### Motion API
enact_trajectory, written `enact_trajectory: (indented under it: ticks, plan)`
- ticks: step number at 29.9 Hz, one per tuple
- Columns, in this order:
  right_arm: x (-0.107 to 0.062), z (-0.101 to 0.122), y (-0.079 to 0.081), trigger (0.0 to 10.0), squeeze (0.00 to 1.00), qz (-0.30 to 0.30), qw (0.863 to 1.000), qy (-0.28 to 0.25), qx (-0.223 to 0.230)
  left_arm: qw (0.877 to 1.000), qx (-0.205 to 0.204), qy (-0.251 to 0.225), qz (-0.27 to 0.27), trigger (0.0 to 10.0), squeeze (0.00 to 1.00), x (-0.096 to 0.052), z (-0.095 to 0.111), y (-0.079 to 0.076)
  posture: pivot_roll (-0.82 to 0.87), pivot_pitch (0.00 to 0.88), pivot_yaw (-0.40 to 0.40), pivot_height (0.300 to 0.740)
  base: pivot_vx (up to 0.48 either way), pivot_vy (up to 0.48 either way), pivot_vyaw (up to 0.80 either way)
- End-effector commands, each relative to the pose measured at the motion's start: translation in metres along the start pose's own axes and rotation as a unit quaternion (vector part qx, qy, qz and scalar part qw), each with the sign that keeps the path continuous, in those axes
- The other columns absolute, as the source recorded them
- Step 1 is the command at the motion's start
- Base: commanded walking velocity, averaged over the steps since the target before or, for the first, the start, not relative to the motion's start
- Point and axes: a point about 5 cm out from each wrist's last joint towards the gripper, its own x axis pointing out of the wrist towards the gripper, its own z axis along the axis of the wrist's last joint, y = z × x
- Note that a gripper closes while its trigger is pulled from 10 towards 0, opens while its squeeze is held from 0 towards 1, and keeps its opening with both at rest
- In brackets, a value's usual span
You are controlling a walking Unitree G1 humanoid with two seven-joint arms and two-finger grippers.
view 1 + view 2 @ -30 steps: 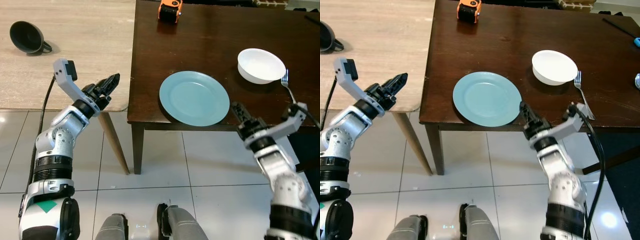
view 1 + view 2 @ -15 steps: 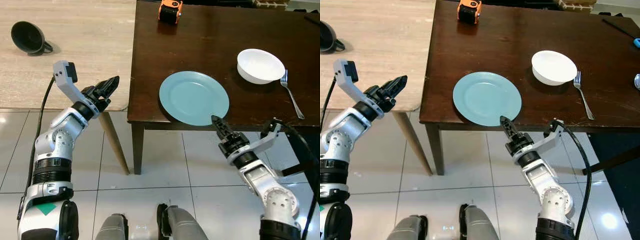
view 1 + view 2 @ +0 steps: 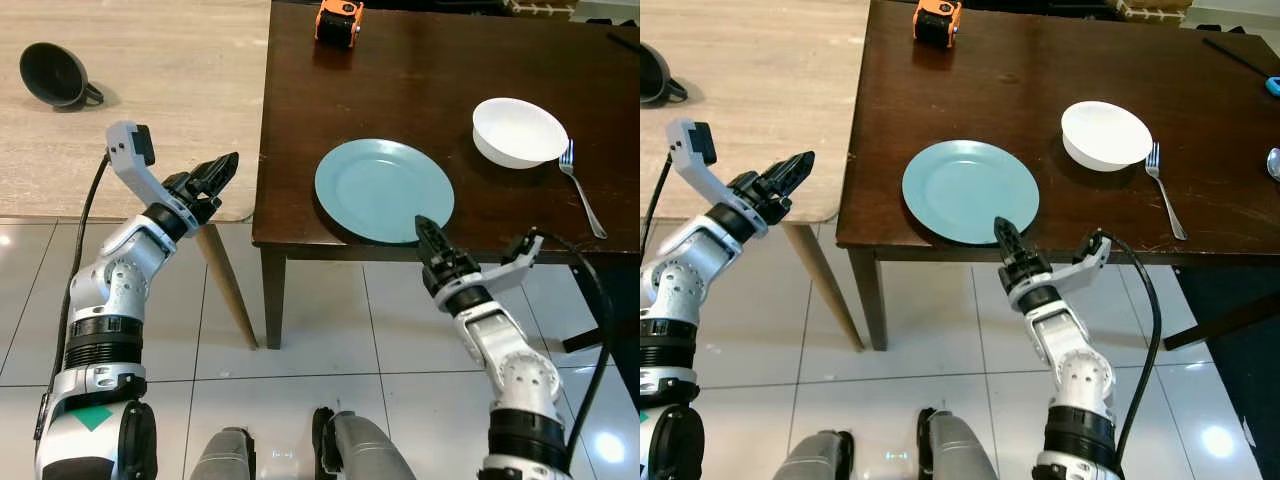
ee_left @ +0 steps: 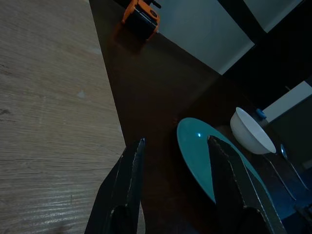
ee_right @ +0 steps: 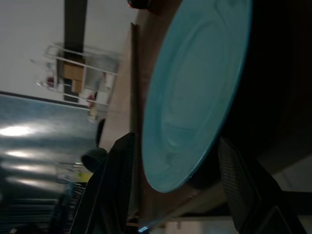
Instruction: Setting the table
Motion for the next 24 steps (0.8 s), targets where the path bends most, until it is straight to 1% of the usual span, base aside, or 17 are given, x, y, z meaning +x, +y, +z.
enact_trajectory:
  ticks: [1, 2, 4, 6, 11, 12, 13, 14, 15, 16, 20, 24]
  plan:
    - [0.001, 0.001, 0.001, 10.0, 0.0, 0.013, 1.0, -0.003, 0.022, 1.0, 0.007, 0.004, 0.004, 10.0, 0.0, -0.002, 0.001, 0.001, 0.04, 0.131, -0.001, 0.74, 0.0, 0.0, 0.0]
    - [0.001, 0.001, 0.001, 10.0, 0.0, 0.013, 1.0, -0.003, 0.022, 1.0, 0.007, 0.004, 0.004, 10.0, 0.0, -0.002, 0.001, 0.001, 0.04, 0.131, -0.001, 0.74, 0.0, 0.0, 0.0]
    - [0.005, -0.001, 0.007, 10.0, 0.0, 0.031, 0.999, 0.005, 0.023, 1.0, 0.008, 0.003, 0.003, 10.0, 0.0, -0.002, 0.001, 0.001, 0.04, 0.131, -0.001, 0.74, 0.0, 0.0, 0.0]
    - [0.007, -0.001, 0.01, 10.0, 0.0, 0.039, 0.999, 0.008, 0.023, 1.0, 0.008, 0.003, 0.003, 10.0, 0.0, -0.002, 0.002, 0.001, 0.04, 0.128, -0.002, 0.74, 0.0, 0.0, 0.0]
    - [0.008, -0.002, 0.01, 10.0, 0.0, 0.038, 0.999, 0.01, 0.023, 1.0, 0.008, 0.002, 0.003, 10.0, 0.0, -0.001, 0.002, 0.001, 0.04, 0.127, -0.002, 0.74, 0.0, 0.0, 0.0]
    - [0.008, -0.002, 0.007, 5.4, 0.0, 0.032, 0.999, 0.012, 0.021, 1.0, 0.008, 0.003, 0.004, 10.0, 0.0, -0.001, 0.002, 0.001, 0.04, 0.127, 0.0, 0.74, 0.0, 0.0, 0.0]
    - [0.008, -0.003, 0.006, 5.4, 0.0, 0.029, 0.999, 0.013, 0.019, 1.0, 0.008, 0.003, 0.004, 10.0, 0.0, -0.001, 0.002, 0.001, 0.04, 0.127, 0.0, 0.74, 0.0, 0.0, 0.0]
    - [0.008, -0.003, 0.004, 2.6, 0.0, 0.024, 0.999, 0.014, 0.018, 1.0, 0.009, 0.004, 0.004, 10.0, 0.0, -0.001, 0.002, 0.001, 0.04, 0.127, 0.0, 0.74, 0.0, 0.0, 0.0]
    - [0.008, -0.003, 0.003, 2.6, 0.0, 0.022, 1.0, 0.015, 0.018, 1.0, 0.009, 0.004, 0.005, 10.0, 0.0, -0.001, 0.002, 0.001, 0.04, 0.127, 0.0, 0.74, 0.0, 0.0, 0.0]
    - [0.008, -0.003, 0.001, 0.0, 0.0, 0.016, 1.0, 0.013, 0.017, 1.0, 0.009, 0.005, 0.005, 10.0, 0.0, -0.001, 0.002, 0.001, 0.04, 0.127, 0.0, 0.74, 0.0, 0.0, 0.0]
    - [0.008, -0.002, -0.003, 0.0, 0.0, 0.005, 1.0, 0.008, 0.018, 1.0, 0.01, 0.008, 0.006, 10.0, 0.0, -0.001, 0.001, 0.002, 0.04, 0.126, 0.001, 0.74, 0.0, 0.0, 0.0]
    - [0.008, -0.001, -0.003, 0.0, 0.0, 0.003, 1.0, 0.007, 0.017, 1.0, 0.011, 0.008, 0.006, 10.0, 0.0, -0.001, 0.001, 0.002, 0.04, 0.122, 0.001, 0.74, 0.0, 0.0, 0.0]
